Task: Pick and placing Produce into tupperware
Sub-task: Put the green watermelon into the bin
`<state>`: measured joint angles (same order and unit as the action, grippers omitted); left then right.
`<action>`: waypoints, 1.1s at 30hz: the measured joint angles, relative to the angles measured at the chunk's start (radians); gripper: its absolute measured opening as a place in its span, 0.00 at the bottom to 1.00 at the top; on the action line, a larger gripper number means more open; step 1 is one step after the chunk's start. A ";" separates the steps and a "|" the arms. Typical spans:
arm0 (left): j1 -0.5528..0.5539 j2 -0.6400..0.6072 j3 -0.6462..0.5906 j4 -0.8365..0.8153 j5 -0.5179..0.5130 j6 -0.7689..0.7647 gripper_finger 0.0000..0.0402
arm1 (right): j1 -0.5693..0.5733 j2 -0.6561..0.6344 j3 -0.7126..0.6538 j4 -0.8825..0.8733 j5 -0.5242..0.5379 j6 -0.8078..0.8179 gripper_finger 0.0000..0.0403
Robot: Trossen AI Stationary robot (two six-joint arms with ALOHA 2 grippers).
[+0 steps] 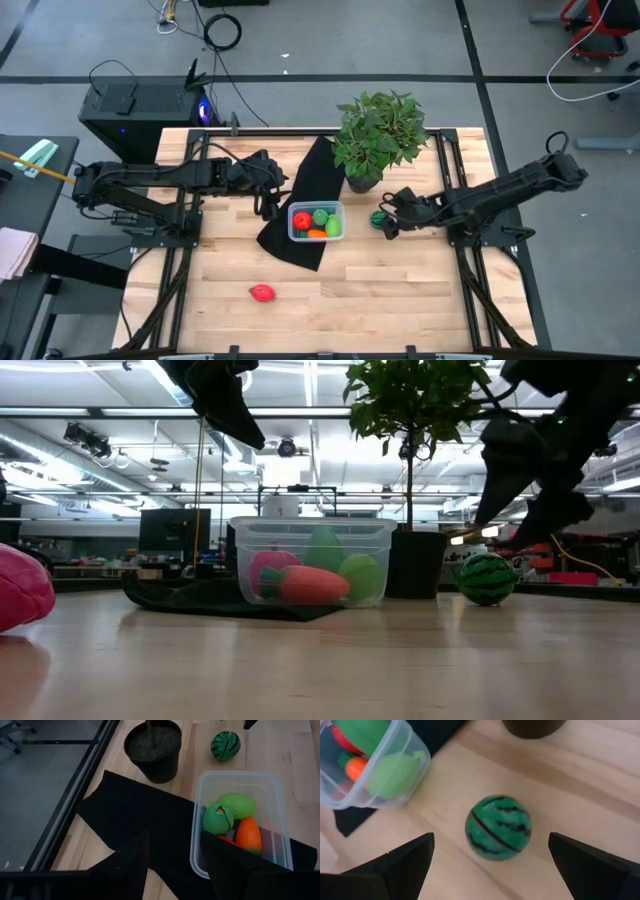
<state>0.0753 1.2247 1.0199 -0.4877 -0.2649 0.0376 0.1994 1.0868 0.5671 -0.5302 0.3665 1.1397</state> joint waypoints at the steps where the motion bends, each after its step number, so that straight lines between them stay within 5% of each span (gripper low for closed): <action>1: 0.000 0.000 0.000 0.000 0.000 0.000 0.46 | -0.013 0.004 0.000 0.005 -0.007 -0.023 0.99; 14: 0.000 0.000 0.000 -0.008 0.000 0.000 0.46 | -0.086 0.160 0.000 0.126 -0.174 -0.445 0.99; 33: 0.000 0.000 0.000 -0.009 0.000 -0.007 0.46 | -0.105 0.263 0.000 0.263 -0.112 -0.755 0.98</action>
<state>0.0753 1.2247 1.0199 -0.4965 -0.2649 0.0303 0.0948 1.3495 0.5674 -0.2675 0.2543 0.3843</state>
